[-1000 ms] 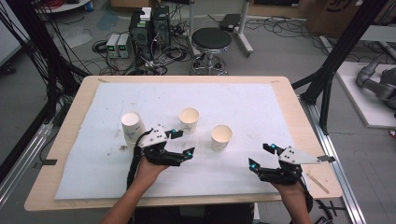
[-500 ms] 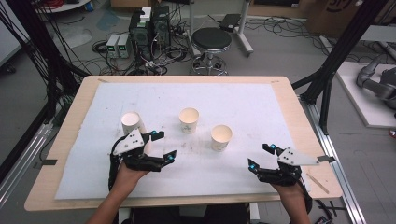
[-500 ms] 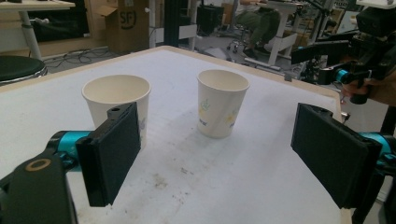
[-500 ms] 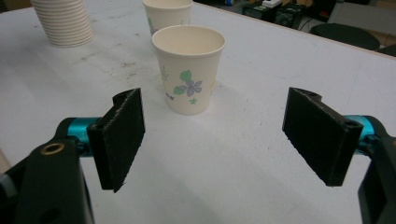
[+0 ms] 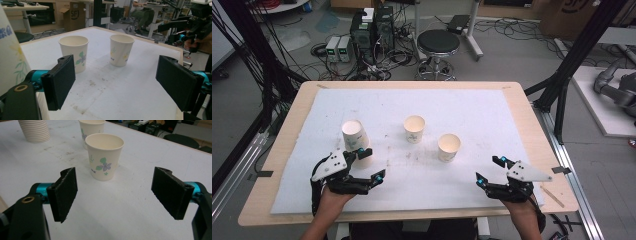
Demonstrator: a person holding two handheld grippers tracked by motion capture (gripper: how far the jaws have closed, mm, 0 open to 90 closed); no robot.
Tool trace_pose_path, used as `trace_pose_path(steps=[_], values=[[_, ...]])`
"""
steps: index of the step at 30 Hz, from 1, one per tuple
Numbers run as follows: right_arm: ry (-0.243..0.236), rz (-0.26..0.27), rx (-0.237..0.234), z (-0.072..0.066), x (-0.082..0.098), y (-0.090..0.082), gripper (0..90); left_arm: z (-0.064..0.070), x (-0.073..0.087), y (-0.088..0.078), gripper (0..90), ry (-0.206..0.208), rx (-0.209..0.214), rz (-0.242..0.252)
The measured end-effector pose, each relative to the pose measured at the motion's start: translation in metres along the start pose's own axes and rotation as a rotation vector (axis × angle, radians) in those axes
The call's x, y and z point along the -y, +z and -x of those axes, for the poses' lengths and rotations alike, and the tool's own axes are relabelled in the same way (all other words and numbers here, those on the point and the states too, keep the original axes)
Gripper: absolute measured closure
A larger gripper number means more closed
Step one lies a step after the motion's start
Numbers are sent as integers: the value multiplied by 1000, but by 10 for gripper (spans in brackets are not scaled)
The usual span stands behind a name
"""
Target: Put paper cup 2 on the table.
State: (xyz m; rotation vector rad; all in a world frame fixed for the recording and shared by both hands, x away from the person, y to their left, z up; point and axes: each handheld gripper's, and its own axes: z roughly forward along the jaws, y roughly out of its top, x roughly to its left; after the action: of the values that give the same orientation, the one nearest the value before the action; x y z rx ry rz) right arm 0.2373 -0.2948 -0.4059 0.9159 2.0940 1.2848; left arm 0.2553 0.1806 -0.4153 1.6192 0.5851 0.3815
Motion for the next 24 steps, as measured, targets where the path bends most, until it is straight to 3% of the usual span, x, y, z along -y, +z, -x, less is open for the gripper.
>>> trace_pose_path(steps=[24], values=[[-10, 4, 8, 2, 0, 0, 216, 0, 1, -4, 165, -6, -13, 15]])
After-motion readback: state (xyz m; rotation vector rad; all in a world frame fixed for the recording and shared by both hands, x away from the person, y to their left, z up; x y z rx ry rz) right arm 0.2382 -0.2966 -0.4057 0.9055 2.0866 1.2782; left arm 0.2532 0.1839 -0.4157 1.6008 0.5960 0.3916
